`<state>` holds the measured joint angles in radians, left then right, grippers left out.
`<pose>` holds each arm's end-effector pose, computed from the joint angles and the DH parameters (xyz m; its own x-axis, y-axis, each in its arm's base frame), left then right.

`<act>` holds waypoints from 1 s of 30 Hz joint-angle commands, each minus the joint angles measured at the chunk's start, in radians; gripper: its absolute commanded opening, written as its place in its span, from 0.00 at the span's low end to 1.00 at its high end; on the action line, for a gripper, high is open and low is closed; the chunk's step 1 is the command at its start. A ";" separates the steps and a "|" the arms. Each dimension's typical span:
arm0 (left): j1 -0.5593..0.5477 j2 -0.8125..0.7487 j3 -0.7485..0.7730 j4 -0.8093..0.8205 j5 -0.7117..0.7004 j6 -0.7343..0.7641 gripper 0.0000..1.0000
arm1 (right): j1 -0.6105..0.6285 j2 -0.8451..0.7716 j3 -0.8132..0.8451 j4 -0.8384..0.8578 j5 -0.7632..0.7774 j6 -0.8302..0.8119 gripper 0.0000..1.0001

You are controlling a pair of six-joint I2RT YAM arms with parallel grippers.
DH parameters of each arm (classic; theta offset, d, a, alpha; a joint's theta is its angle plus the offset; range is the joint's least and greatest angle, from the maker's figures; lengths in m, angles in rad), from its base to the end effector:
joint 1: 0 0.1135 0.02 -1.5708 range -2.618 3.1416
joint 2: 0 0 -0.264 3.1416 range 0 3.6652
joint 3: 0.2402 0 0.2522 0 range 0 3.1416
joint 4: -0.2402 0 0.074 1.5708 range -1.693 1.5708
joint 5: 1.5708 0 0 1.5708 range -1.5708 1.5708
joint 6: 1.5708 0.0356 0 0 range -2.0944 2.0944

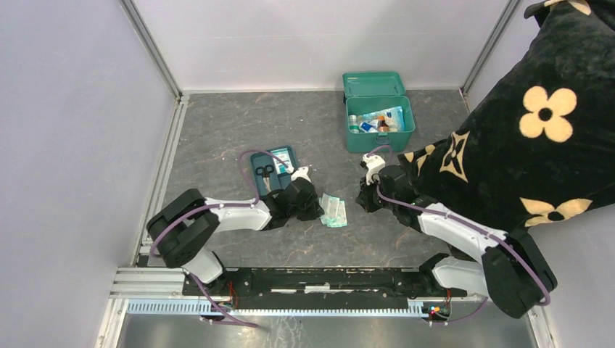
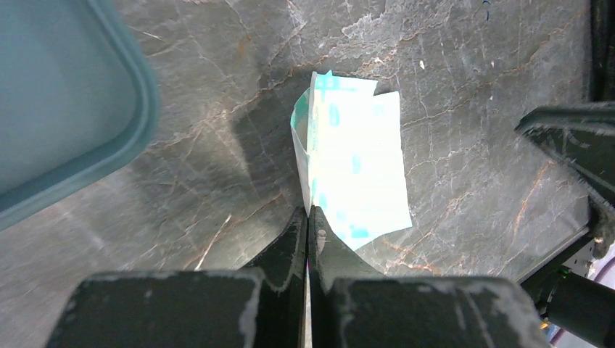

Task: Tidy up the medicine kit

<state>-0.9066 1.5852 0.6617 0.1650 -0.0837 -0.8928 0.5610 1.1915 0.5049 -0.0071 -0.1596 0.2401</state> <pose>0.1866 -0.2335 0.1429 -0.8479 -0.1759 -0.5001 0.1385 0.8371 -0.5293 0.1948 0.1291 0.1801 -0.6754 -0.1471 -0.7227 -0.4819 0.8297 0.2815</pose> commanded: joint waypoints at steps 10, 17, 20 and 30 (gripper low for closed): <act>0.069 -0.270 0.063 -0.237 -0.142 0.110 0.02 | 0.002 -0.055 -0.019 0.029 0.095 0.001 0.08; 0.259 -0.365 0.023 -0.266 -0.076 0.136 0.02 | 0.002 -0.053 -0.017 0.018 0.094 -0.007 0.08; 0.302 -0.374 0.016 -0.280 -0.079 0.150 0.02 | 0.001 -0.048 -0.017 0.016 0.091 -0.008 0.08; 0.324 -0.324 -0.003 -0.272 -0.064 0.153 0.02 | 0.002 -0.043 -0.022 0.013 0.088 -0.010 0.08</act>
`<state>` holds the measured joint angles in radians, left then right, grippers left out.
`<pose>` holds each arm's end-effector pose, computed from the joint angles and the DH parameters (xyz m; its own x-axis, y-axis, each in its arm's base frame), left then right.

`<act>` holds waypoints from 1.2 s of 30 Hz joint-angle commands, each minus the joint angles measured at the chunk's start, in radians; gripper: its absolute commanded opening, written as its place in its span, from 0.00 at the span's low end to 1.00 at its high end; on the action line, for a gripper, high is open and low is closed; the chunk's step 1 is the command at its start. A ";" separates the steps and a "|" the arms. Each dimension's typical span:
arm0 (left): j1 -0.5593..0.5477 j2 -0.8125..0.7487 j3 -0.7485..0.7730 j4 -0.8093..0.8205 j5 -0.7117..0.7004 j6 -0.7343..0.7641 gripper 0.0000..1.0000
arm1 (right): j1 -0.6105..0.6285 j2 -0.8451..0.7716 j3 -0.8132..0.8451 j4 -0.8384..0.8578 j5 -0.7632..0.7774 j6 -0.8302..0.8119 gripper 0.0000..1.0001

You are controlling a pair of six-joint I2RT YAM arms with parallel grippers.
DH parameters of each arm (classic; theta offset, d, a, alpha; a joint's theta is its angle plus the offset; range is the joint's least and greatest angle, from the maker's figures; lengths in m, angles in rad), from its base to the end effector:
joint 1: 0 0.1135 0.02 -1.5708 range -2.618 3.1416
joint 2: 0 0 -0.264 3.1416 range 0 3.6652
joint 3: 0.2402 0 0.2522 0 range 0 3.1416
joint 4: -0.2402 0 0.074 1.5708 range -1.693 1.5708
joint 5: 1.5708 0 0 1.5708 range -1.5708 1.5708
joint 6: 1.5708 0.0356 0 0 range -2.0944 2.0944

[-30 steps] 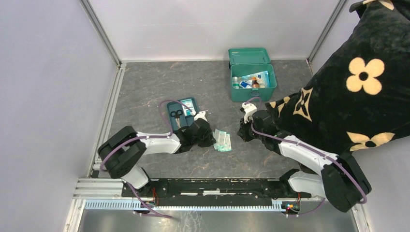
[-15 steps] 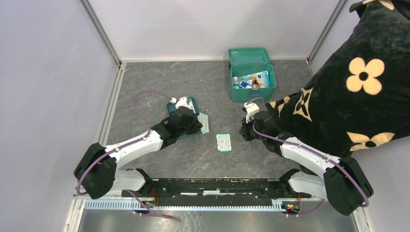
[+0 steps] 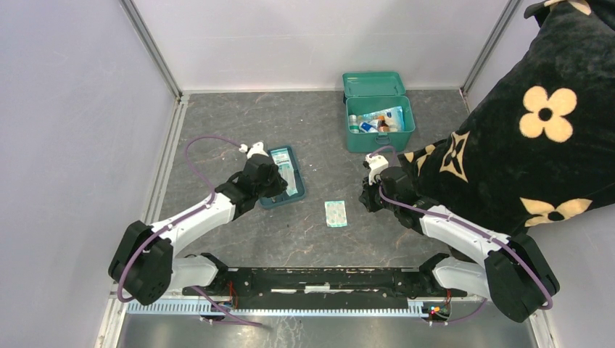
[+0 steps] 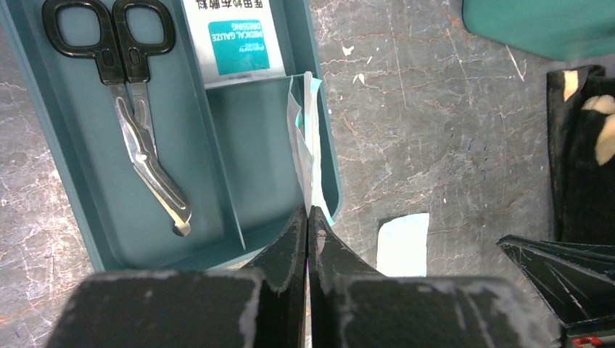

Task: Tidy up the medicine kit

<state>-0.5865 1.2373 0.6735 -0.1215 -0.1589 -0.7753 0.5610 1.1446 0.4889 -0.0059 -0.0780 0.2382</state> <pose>0.2173 -0.1377 0.2137 -0.6876 -0.3729 -0.6231 -0.0515 0.8810 -0.4704 0.1916 0.1236 0.1848 -0.6430 -0.1262 -0.7554 -0.4433 0.8657 0.2327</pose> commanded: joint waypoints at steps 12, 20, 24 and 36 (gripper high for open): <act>0.006 0.112 -0.007 0.101 0.039 0.042 0.02 | 0.002 0.002 -0.010 0.009 0.007 -0.008 0.08; 0.018 0.158 0.006 0.114 0.029 0.050 0.12 | 0.002 0.007 -0.012 0.009 0.008 -0.008 0.07; 0.023 0.165 0.012 0.118 0.017 0.054 0.23 | 0.001 0.010 -0.011 0.009 0.006 -0.008 0.08; 0.025 0.160 0.062 0.067 -0.007 0.080 0.55 | 0.001 0.010 -0.010 0.008 0.013 -0.014 0.08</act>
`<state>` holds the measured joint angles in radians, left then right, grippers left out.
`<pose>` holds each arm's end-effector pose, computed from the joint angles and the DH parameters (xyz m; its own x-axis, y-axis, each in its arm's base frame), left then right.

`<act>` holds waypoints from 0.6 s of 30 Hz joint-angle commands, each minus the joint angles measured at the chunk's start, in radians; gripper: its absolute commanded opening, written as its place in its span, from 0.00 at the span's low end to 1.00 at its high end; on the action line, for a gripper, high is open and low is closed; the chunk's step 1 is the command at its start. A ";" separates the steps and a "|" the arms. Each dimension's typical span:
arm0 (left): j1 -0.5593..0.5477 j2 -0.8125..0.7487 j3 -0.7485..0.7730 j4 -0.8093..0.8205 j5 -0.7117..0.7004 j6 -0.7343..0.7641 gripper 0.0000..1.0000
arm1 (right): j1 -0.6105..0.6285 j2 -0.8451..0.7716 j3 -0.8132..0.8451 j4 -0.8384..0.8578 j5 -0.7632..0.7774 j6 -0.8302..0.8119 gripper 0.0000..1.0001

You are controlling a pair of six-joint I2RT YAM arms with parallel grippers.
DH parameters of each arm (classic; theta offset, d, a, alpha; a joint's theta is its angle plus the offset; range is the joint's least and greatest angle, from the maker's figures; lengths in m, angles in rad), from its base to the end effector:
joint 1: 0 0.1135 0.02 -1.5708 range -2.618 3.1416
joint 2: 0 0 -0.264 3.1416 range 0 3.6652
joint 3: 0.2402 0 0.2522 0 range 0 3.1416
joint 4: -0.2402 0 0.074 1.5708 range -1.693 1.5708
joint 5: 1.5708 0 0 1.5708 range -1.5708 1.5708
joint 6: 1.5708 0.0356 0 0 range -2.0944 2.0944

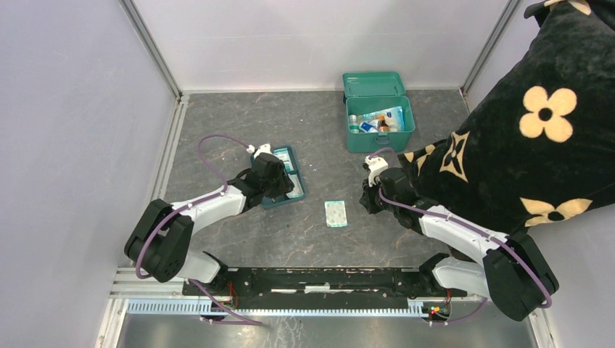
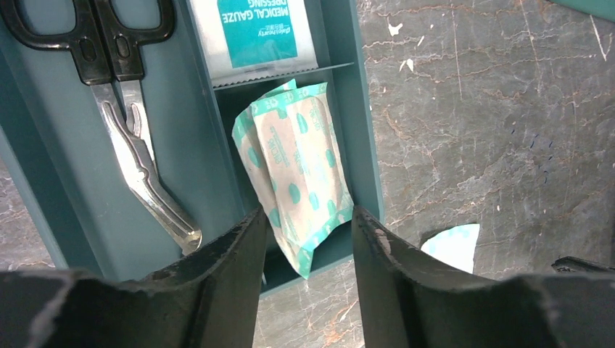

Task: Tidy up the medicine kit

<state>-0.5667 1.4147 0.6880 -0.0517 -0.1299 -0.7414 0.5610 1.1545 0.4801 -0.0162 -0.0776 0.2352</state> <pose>0.2385 -0.1463 0.1796 -0.7438 -0.3204 -0.5866 -0.0648 0.9081 -0.4138 0.1903 0.1228 0.1791 -0.6599 -0.1402 -0.7381 -0.4393 0.8690 0.2277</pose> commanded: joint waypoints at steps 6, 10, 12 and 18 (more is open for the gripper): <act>0.005 -0.031 0.072 -0.060 -0.066 0.059 0.63 | 0.001 0.007 0.002 0.019 0.007 -0.012 0.07; 0.005 -0.046 0.085 -0.098 -0.096 0.062 0.64 | 0.001 0.007 0.008 -0.007 0.013 -0.016 0.08; 0.005 -0.060 0.089 -0.108 -0.100 0.065 0.65 | 0.002 0.010 0.013 -0.015 0.013 -0.017 0.09; -0.029 -0.101 0.101 -0.082 -0.001 0.091 0.64 | 0.003 0.063 0.037 -0.037 -0.047 0.004 0.09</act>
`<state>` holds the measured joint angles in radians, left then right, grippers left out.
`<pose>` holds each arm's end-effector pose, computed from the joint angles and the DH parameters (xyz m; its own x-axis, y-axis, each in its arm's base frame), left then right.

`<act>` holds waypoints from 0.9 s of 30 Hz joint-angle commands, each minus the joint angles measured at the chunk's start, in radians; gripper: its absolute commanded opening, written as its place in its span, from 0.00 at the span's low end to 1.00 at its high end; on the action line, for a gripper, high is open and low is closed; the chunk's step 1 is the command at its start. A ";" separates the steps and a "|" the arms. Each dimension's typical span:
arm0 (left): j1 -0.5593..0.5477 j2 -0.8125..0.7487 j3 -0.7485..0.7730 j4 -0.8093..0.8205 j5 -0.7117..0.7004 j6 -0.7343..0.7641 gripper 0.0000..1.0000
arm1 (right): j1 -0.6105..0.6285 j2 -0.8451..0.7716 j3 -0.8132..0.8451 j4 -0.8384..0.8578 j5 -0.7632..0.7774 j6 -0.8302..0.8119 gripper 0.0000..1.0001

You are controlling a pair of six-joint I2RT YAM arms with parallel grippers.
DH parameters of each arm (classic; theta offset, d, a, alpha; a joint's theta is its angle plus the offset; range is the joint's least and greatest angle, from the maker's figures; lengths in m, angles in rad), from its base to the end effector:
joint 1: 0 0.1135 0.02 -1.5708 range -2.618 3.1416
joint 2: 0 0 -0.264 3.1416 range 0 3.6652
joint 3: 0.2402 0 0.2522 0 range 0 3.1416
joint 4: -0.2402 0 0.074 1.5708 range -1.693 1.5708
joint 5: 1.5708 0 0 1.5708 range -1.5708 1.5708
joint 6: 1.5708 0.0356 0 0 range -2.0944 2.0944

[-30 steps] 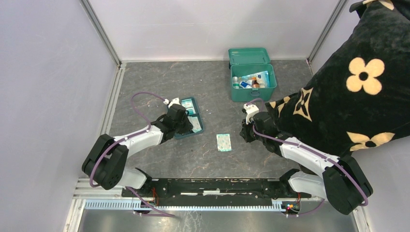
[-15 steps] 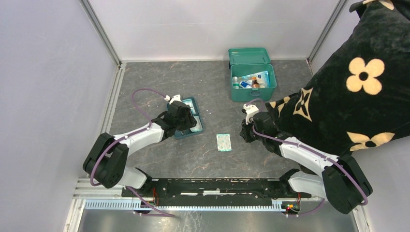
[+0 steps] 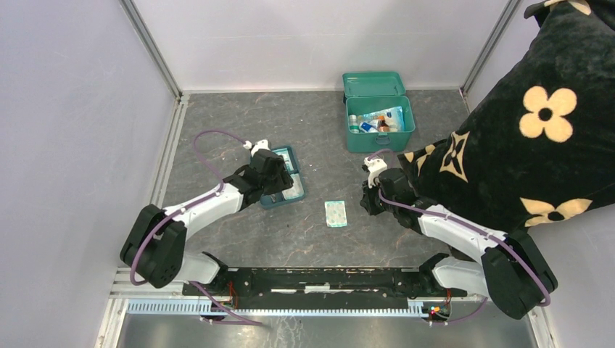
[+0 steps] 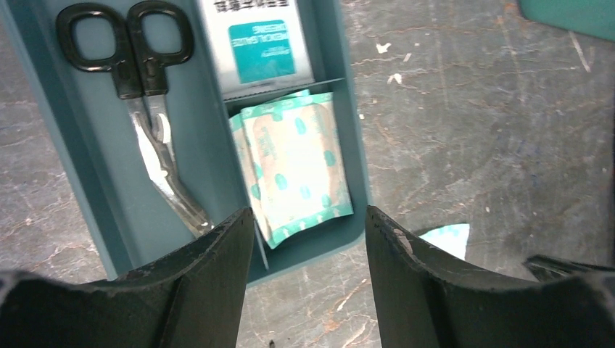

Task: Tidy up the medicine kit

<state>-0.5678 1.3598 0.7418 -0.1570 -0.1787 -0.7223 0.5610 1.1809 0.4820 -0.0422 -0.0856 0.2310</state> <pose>0.2370 -0.1436 0.2023 -0.7217 -0.3113 -0.6182 -0.0733 0.9225 -0.3790 0.1902 0.1231 0.1721 -0.6900 -0.1642 -0.7049 -0.4371 0.8708 0.2251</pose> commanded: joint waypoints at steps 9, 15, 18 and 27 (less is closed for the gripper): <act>-0.263 0.056 0.039 0.140 0.105 0.036 0.62 | 0.024 0.129 0.018 0.085 -0.145 0.100 0.06; -0.276 0.163 0.002 0.250 0.157 -0.003 0.61 | 0.052 0.146 0.021 0.095 -0.144 0.111 0.05; -0.286 0.204 -0.004 0.278 0.173 -0.003 0.61 | 0.059 0.147 0.021 0.113 -0.166 0.113 0.05; -0.310 0.318 -0.024 0.346 0.203 -0.031 0.58 | 0.077 0.202 0.024 0.119 -0.147 0.115 0.05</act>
<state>-0.8631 1.6295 0.7399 0.1303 0.0017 -0.7074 0.6308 1.3617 0.4828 0.0502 -0.2436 0.3393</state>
